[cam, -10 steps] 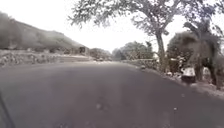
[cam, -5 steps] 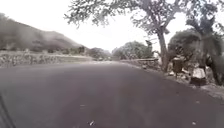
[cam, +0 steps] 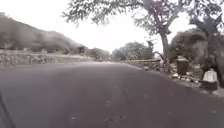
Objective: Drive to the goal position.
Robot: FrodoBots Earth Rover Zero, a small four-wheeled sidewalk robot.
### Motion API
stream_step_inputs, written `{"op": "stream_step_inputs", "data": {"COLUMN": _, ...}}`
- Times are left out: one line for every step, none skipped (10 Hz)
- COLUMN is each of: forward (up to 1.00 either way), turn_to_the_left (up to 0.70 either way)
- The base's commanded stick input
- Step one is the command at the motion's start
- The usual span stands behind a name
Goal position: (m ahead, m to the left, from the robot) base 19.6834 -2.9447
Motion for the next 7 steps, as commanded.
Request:
{"op": "stream_step_inputs", "data": {"forward": 0.70, "turn_to_the_left": 0.00}}
{"op": "stream_step_inputs", "data": {"forward": 0.70, "turn_to_the_left": 0.00}}
{"op": "stream_step_inputs", "data": {"forward": 0.70, "turn_to_the_left": 0.00}}
{"op": "stream_step_inputs", "data": {"forward": 0.70, "turn_to_the_left": 0.00}}
{"op": "stream_step_inputs", "data": {"forward": 0.70, "turn_to_the_left": 0.00}}
{"op": "stream_step_inputs", "data": {"forward": 0.70, "turn_to_the_left": 0.00}}
{"op": "stream_step_inputs", "data": {"forward": 0.70, "turn_to_the_left": 0.00}}
